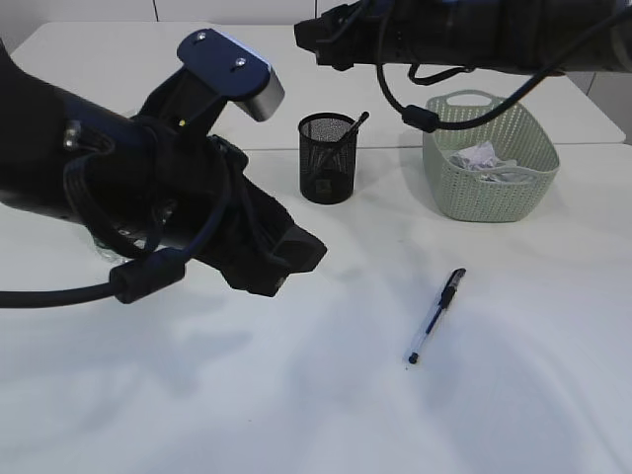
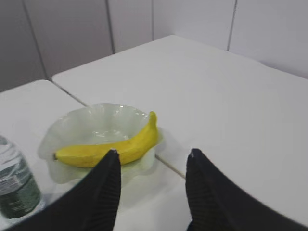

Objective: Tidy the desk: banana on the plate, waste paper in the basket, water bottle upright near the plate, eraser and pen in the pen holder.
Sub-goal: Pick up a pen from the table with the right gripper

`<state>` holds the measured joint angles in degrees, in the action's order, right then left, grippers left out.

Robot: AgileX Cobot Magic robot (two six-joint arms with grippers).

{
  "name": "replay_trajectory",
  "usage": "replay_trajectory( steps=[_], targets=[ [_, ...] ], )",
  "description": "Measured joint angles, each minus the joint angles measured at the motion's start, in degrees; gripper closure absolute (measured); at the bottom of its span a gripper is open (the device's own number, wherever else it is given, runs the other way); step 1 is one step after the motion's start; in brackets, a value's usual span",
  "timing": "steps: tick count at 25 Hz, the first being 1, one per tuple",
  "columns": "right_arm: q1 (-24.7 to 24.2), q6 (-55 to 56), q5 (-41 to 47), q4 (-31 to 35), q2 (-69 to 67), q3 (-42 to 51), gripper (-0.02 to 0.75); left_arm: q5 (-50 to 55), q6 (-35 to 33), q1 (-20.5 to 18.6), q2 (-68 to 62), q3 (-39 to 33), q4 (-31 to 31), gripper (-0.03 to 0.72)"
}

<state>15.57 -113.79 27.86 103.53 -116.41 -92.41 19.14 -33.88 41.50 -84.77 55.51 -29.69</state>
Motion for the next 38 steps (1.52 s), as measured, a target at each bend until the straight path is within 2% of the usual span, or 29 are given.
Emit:
replay_trajectory(
  steps=[2,4,8,10,16,23,28,38],
  targets=[
    [-2.21,4.38,6.17,-4.28,0.93,1.27,0.401,0.44,0.00,0.00,0.64,0.00,-0.11,0.263],
    [-3.94,10.48,13.34,-11.58,1.53,1.53,0.401,0.87,0.00,0.00,1.16,0.00,-0.47,0.263],
    [-4.80,22.54,22.29,-31.33,2.02,1.53,0.401,1.26,0.00,0.00,1.69,0.00,-1.50,0.263],
    [-4.57,30.02,24.14,-40.89,2.02,1.53,0.401,1.95,0.00,0.00,1.83,0.00,-1.86,0.263],
    [-4.58,54.51,26.57,-59.39,3.00,1.53,0.401,5.56,0.00,0.00,1.92,0.00,-2.35,0.263],
    [-4.32,80.45,29.56,-72.50,5.78,1.53,0.402,7.28,0.00,0.00,1.92,0.00,-2.35,0.263],
    [-2.31,98.74,32.87,-86.14,6.00,1.92,0.417,8.99,0.00,0.00,1.92,0.00,-2.35,0.263],
    [0.58,119.55,34.34,-95.65,6.00,4.81,0.425,11.58,0.00,0.00,1.92,0.00,0.19,0.263]
  ],
)
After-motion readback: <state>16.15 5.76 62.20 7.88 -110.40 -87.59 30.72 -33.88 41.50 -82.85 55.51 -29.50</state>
